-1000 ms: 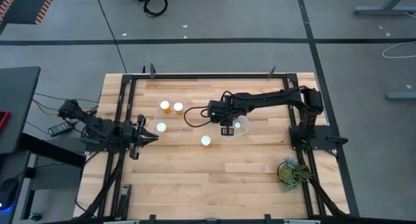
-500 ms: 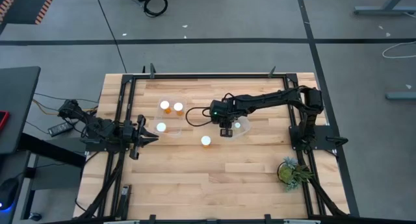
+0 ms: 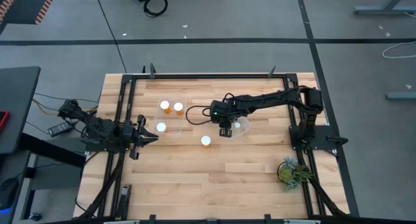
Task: Pick and place medicine bottles into bin by pill shape (circle, oval)
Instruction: Put the small yellow pill bottle into the right transparent bin, then put the large orange pill bottle into the left transparent bin
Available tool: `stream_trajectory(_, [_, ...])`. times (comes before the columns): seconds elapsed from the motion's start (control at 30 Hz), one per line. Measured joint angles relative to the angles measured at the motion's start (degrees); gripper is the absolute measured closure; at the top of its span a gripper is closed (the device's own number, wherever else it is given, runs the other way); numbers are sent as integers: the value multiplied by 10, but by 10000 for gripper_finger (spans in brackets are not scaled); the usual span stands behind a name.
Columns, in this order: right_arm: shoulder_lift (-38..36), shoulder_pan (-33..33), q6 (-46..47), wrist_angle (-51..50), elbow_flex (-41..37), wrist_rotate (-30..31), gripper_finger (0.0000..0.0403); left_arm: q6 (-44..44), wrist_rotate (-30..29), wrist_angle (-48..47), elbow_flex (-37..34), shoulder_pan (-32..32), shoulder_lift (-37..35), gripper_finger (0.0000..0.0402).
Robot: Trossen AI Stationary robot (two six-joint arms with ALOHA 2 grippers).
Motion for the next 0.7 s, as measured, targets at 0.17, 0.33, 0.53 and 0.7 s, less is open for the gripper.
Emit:
stream_trajectory(0.17, [4, 0, 10, -5, -3, 6, 243, 0, 0, 0, 0, 0, 0, 359])
stream_trajectory(0.33, [3, 0, 14, -3, -2, 12, 219, 0, 0, 0, 0, 0, 0, 361])
stream_trajectory(0.53, [-1, 0, 14, -4, -2, 12, 198, 0, 0, 0, 0, 0, 0, 352])
stream_trajectory(0.7, [-27, 0, 18, -4, -2, 12, 189, 0, 0, 0, 0, 0, 0, 350])
